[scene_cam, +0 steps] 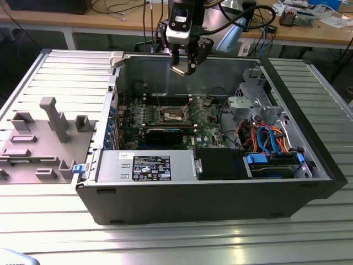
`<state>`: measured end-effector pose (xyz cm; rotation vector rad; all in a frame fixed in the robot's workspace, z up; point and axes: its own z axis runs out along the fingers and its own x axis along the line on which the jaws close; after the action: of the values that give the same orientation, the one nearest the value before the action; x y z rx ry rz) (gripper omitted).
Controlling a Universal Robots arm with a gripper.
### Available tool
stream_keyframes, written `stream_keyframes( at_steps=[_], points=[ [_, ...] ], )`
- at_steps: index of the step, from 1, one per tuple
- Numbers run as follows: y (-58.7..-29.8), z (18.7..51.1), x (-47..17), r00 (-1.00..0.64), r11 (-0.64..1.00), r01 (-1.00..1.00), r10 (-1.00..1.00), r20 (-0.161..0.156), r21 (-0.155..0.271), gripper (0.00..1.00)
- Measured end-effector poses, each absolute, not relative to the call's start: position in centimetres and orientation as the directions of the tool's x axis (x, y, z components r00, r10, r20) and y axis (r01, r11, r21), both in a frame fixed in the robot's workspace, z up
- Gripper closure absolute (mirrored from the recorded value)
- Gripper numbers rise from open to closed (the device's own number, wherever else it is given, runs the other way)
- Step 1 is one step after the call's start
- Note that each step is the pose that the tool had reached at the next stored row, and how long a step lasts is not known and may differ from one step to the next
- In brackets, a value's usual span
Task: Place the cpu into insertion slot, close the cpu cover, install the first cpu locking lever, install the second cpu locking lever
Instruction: 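Place the cpu into insertion slot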
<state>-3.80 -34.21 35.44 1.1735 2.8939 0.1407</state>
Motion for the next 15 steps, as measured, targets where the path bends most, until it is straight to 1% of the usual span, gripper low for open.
stream_keyframes(
  at_steps=[15],
  points=[
    [-34.22, 35.44, -3.8, -0.704, 0.701, 0.708, 0.709, 0.019, 0.089, 0.45]
  ],
)
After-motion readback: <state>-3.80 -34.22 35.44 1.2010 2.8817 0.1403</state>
